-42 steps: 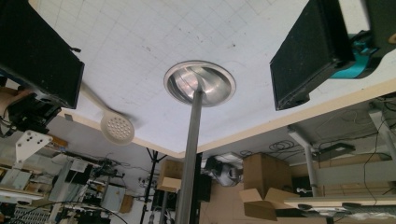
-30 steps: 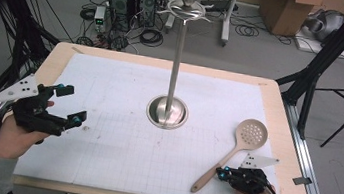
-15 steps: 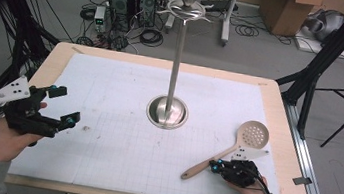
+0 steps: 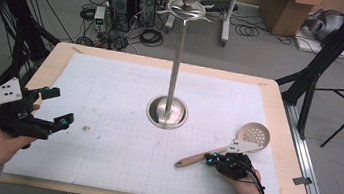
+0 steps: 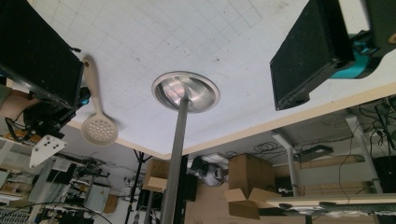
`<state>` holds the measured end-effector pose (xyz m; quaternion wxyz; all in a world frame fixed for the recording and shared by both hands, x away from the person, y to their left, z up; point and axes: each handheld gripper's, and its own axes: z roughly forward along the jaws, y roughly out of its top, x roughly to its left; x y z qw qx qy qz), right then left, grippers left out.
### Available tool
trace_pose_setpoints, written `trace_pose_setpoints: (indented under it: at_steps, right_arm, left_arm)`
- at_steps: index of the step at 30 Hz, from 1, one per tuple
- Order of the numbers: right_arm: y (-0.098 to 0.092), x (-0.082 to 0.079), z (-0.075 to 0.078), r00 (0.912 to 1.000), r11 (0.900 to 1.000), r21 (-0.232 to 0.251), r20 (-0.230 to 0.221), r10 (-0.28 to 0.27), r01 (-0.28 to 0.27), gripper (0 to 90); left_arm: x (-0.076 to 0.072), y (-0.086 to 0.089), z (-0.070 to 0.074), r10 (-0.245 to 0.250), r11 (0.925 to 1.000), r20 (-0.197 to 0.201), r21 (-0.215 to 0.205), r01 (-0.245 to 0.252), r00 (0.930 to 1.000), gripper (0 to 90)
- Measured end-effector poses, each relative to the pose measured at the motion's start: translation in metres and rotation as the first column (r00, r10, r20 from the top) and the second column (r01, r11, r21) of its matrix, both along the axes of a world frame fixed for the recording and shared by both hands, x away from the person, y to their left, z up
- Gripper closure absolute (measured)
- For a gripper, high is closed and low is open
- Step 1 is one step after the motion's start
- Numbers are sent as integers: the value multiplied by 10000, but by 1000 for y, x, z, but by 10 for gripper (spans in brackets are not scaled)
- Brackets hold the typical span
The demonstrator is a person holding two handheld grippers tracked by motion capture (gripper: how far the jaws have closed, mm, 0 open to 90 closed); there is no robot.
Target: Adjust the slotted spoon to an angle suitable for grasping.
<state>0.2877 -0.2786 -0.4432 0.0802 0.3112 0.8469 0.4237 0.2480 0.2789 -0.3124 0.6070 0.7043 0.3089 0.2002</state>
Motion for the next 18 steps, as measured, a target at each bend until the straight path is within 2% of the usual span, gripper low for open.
trace_pose_setpoints:
  at_steps: [6, 18]
  right_arm:
    - [8, 7, 0, 9996, 9997, -102, 165, -213, 215, 900]
    - [15, 17, 0, 9987, 9987, -162, 209, -470, 474, 900]
  left_arm:
    - [-3, 4, 0, 98, 10000, -6, 2, -98, 10000, 32]
    - [-8, 10, -1, 285, 9996, -32, -2, -285, 9996, 32]
